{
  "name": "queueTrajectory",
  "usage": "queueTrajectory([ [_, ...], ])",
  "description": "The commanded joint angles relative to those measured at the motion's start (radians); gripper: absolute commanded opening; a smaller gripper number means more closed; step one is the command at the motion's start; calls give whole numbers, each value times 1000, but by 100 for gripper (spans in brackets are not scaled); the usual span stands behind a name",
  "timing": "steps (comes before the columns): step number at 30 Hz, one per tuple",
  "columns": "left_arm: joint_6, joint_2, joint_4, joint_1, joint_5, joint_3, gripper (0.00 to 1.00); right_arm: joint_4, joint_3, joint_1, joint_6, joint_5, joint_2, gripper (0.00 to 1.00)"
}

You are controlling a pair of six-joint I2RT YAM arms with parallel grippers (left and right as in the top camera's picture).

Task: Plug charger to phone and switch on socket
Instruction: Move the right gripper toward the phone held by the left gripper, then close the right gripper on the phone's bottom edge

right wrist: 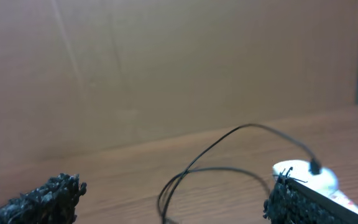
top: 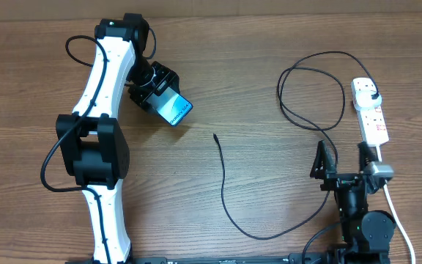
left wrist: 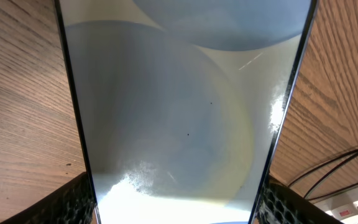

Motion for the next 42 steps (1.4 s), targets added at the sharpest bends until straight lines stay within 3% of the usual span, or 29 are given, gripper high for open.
queueTrajectory([
  [1,-14,-43,0,-8,26,27,4,-84,108,-4,144,-40,19,100],
  [6,-14,-43,1,-8,35,27,4,-246,369,-4,170,-124,230,100],
  [11,-14,-43,2,-10,35,27,4,-474,778,-4,225,-398,725,100],
  [14,-14,-43,3,-18,43,27,4,-352,858,-4,232,-728,944,100],
  [15,-16,-43,4,-21,51,27,4,-256,859,-4,289,-865,1019,100],
  [18,-40,-43,4,-22,55,27,4,-83,859,-2,495,-983,1159,100],
  [22,-68,-43,4,-29,58,27,4,1,859,23,643,-1004,1324,100],
  [28,-150,-43,5,-59,58,27,4,1,859,105,693,-994,1507,100],
  [35,-223,-43,45,-117,58,27,4,3,859,225,703,-885,1559,100],
  [42,-315,-43,96,-185,72,27,4,-11,859,322,861,-715,1559,100],
])
